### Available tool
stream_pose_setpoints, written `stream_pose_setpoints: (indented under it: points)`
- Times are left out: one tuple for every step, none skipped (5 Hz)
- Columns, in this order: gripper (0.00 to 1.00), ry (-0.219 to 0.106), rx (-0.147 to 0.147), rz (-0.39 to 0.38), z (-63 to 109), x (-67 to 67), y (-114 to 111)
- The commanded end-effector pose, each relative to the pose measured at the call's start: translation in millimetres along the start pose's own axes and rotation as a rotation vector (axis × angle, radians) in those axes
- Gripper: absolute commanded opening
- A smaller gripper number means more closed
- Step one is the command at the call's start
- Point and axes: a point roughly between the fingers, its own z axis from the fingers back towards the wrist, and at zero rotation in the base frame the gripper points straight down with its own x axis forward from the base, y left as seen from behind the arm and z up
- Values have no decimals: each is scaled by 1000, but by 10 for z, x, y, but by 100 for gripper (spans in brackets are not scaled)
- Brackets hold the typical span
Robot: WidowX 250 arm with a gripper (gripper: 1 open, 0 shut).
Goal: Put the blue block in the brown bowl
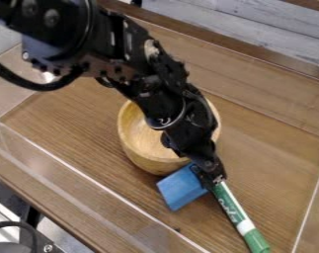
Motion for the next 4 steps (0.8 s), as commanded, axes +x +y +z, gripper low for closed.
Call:
stream_pose_setpoints:
  points:
    - [0,27,-8,12,-58,-57,54]
    - [0,26,-12,16,-66,-57,84]
    - [0,24,-16,20,-80,-60,114]
    - [0,25,-21,25,-88,-69,142]
